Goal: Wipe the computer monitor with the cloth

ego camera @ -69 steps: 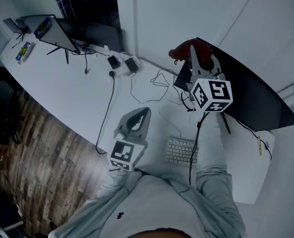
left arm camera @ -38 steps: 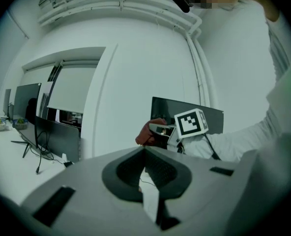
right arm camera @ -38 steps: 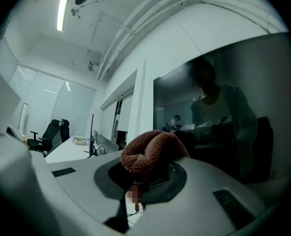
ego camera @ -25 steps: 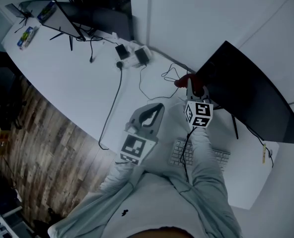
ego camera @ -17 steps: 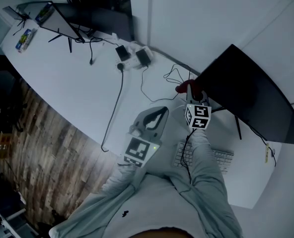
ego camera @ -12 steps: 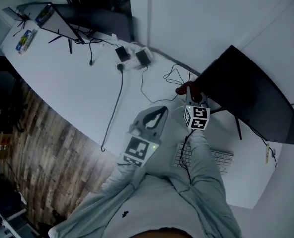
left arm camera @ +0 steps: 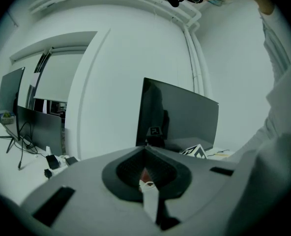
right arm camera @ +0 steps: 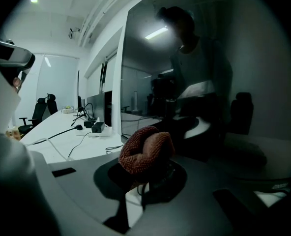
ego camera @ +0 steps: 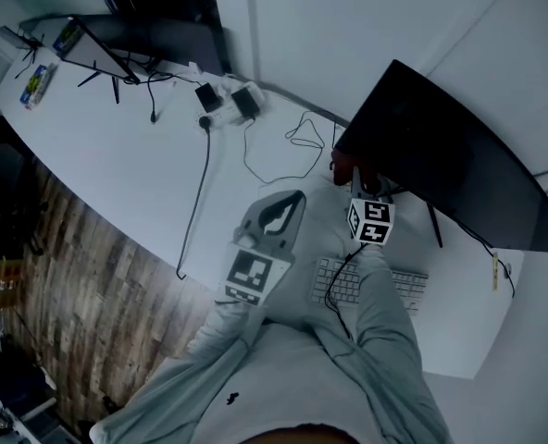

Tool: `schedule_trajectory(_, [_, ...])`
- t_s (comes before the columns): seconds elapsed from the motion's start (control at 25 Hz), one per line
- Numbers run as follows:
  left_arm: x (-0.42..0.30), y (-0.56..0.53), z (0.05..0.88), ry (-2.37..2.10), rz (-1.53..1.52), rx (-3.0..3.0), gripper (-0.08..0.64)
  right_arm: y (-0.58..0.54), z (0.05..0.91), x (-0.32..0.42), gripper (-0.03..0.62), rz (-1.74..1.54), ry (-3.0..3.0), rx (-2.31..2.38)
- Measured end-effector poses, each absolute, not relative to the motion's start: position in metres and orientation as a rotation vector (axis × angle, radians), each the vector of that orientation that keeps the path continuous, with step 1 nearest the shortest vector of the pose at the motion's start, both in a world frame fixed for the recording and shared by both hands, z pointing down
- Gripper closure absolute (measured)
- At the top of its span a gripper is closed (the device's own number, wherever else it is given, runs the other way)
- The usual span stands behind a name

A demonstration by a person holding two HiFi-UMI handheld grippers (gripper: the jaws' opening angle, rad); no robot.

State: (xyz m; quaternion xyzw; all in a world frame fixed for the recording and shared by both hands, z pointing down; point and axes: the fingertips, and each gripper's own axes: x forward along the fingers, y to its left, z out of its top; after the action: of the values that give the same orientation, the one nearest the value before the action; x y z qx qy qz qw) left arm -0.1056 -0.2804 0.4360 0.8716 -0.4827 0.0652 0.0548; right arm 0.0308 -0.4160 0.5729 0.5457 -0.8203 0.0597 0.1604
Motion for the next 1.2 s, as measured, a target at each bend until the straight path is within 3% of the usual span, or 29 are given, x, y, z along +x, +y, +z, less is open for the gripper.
schedule_trajectory(0.44, [-0.008, -0.262, 0.427, -1.305, 0.180, 2.749, 0.540, -0.382, 0.573, 0.158, 0.557, 0.241, -2.213, 1.707])
schedule_trajectory(1.2, [0.211, -0.220, 0.437, -1.010, 0.201, 2.885, 0.540, -0.301, 0.581, 0.445, 0.557, 0.322, -1.945, 1.998])
